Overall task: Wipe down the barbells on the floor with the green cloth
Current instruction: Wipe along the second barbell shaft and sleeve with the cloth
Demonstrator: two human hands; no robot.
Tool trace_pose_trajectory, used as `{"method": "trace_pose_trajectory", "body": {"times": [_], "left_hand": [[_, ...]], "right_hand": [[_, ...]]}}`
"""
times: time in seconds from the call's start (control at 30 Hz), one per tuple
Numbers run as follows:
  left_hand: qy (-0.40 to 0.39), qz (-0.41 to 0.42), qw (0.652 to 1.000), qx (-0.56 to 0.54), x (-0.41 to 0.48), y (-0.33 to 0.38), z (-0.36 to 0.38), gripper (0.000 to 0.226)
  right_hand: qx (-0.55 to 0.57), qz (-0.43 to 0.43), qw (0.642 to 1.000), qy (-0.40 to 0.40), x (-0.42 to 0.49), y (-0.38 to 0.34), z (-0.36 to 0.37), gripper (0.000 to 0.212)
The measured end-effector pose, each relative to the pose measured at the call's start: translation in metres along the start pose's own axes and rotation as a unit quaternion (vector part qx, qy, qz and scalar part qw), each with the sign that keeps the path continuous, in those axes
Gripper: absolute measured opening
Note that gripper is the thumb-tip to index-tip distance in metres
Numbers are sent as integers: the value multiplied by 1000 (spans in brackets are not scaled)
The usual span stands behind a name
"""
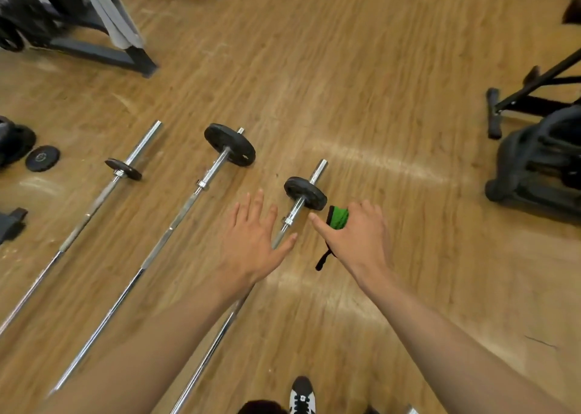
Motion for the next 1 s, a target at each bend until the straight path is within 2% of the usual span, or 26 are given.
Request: {"method": "trace_pose_trajectory", "body": {"times": [0.27, 0.5, 0.67, 0.83, 1.0], "left_hand": [[22, -6, 999, -29, 121, -50, -12, 95], [-20, -32, 996, -85, 234, -105, 25, 112], [-73, -48, 993, -83, 288, -117, 49, 112], [-84, -120, 986, -79, 336, -142, 94, 97], [-94, -227, 965, -92, 381, -142, 163, 97]], "right_hand": [[-71, -8, 997, -9, 135, -32, 2, 62], [-132, -1, 989, -60, 272, -21, 57, 76], [-151, -8, 983, -102, 336, -13, 87, 69], [-217, -85, 958, -168, 384, 15, 140, 74], [-276, -219, 910, -217, 468, 44, 210, 64]]}}
Point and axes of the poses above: each hand's wrist, its own x-axis towards the middle knuckle, its own z-axis out of the palm, y = z × x, the point moved 5 cm from there along x, towards the middle knuckle, and after that the axes turned 10 degrees about z, right-handed, at the moved point
